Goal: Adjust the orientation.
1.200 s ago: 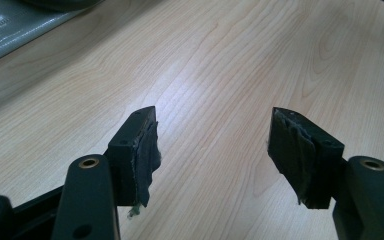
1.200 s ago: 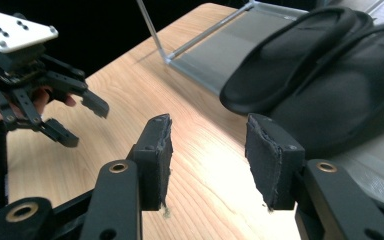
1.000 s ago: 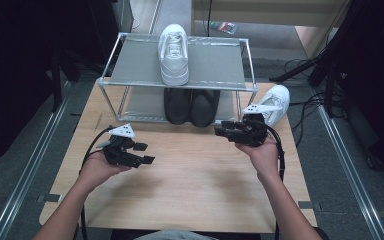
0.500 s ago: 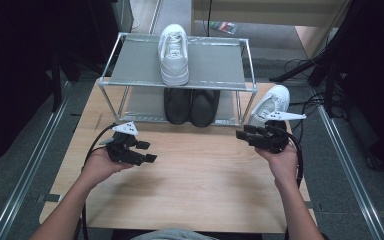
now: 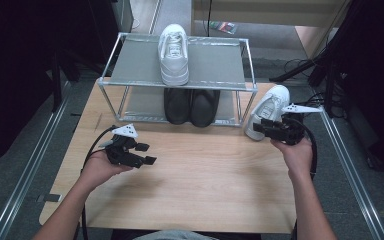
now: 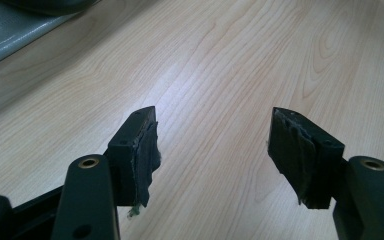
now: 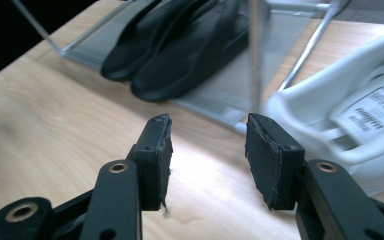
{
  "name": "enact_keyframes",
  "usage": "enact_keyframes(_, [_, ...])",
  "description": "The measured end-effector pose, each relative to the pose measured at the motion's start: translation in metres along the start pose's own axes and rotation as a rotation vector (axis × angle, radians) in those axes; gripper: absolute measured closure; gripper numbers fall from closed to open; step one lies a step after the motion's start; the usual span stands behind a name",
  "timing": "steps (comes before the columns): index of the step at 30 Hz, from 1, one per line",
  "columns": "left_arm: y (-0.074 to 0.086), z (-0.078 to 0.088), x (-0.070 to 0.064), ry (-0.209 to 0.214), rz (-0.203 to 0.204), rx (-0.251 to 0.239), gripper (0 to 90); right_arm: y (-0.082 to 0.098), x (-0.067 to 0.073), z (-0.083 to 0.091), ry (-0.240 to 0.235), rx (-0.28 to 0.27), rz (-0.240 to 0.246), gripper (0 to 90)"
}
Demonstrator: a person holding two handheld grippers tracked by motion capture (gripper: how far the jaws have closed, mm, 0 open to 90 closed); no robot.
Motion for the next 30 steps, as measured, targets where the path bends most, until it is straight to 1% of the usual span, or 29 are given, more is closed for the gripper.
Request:
enact_keyframes(1, [0.001,0.0,0.0,-0.004,-0.002,0.001,37.0,-0.003,-0.004,-0.001,0.003,-0.002,-0.002,54.6])
enact_keyframes(2, [0.001,0.0,0.0,-0.004,-0.002,0.001,37.0,-0.003,-0.004,-0.001,0.003,-0.002,-0.002,54.6])
enact_keyframes(3, [0.003,0.002,-0.001,-0.009,0.002,0.002,37.0,-0.009,-0.012,-0.004,0.013,0.009,-0.006,54.6])
enact_keyframes(5, [0.005,0.002,-0.002,-0.011,0.007,-0.001,37.0,-0.013,-0.02,-0.008,0.023,0.033,0.003,54.6])
enact_keyframes(7, [0.006,0.004,-0.002,-0.015,0.011,-0.001,37.0,-0.016,-0.028,-0.014,0.035,0.065,0.021,54.6])
enact_keyframes(8, [0.006,0.004,-0.002,-0.015,0.011,-0.001,37.0,-0.016,-0.028,-0.014,0.035,0.065,0.021,54.6])
enact_keyframes(9, [0.008,0.005,-0.003,-0.02,0.017,-0.005,37.0,-0.014,-0.035,-0.023,0.057,0.11,0.043,54.7])
enact_keyframes(10, [0.008,0.005,-0.003,-0.02,0.017,-0.005,37.0,-0.014,-0.035,-0.023,0.057,0.11,0.043,54.7])
enact_keyframes(11, [0.009,0.006,-0.003,-0.021,0.018,-0.004,37.0,-0.013,-0.038,-0.026,0.064,0.125,0.051,54.9])
enact_keyframes(12, [0.01,0.006,-0.003,-0.024,0.018,-0.004,37.0,-0.009,-0.044,-0.034,0.067,0.152,0.055,55.1])
enact_keyframes(13, [0.012,0.007,-0.003,-0.024,0.026,-0.002,37.0,-0.008,-0.046,-0.037,0.069,0.162,0.054,55.0])
enact_keyframes(14, [0.012,0.007,-0.003,-0.024,0.026,-0.002,37.0,-0.008,-0.046,-0.037,0.069,0.162,0.054,55.0])
enact_keyframes(15, [0.013,0.008,-0.003,-0.028,0.033,-0.003,37.0,-0.007,-0.048,-0.04,0.069,0.175,0.06,54.6])
enact_keyframes(16, [0.014,0.008,-0.002,-0.032,0.033,-0.002,37.0,-0.004,-0.05,-0.044,0.069,0.199,0.064,53.3])
enact_keyframes(17, [0.015,0.009,-0.002,-0.029,0.04,-0.003,37.0,-0.001,-0.052,-0.05,0.073,0.229,0.082,53.5])
enact_keyframes(20, [0.016,0.011,-0.002,-0.03,0.042,-0.005,37.0,0.0,-0.053,-0.055,0.075,0.234,0.096,55.5])
enact_keyframes(21, [0.016,0.011,-0.002,-0.032,0.048,-0.009,37.0,0.001,-0.054,-0.057,0.077,0.237,0.092,55.8])
enact_keyframes(22, [0.017,0.012,-0.002,-0.031,0.051,-0.01,37.0,0.006,-0.056,-0.063,0.058,0.261,0.083,56.1])
enact_keyframes(23, [0.017,0.012,-0.002,-0.034,0.05,-0.012,37.0,0.008,-0.056,-0.065,0.053,0.272,0.086,56.8])
enact_keyframes(25, [0.018,0.013,-0.002,-0.036,0.051,-0.011,37.0,0.013,-0.057,-0.07,0.058,0.293,0.098,56.3])
enact_keyframes(27, [0.019,0.013,-0.002,-0.035,0.053,-0.01,37.0,0.013,-0.057,-0.073,0.052,0.292,0.087,56.7])
enact_keyframes(28, [0.019,0.013,-0.002,-0.035,0.056,-0.012,37.0,0.013,-0.058,-0.074,0.049,0.291,0.091,56.7])
enact_keyframes(29, [0.02,0.013,-0.002,-0.036,0.057,-0.011,37.0,0.014,-0.058,-0.076,0.042,0.293,0.082,56.8])
enact_keyframes(30, [0.02,0.013,-0.002,-0.037,0.057,-0.011,37.0,0.014,-0.058,-0.077,0.036,0.299,0.083,57.1])
Point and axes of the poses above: each handheld gripper's, and its own axes: z roughly backward along the jaws, y roughly out of its underside, x roughly to its left, the point moved 10 cm from there along -z, roughly forward along the jaws, and after that the axes turned 4 degrees about -z, right-handed, at the moved point
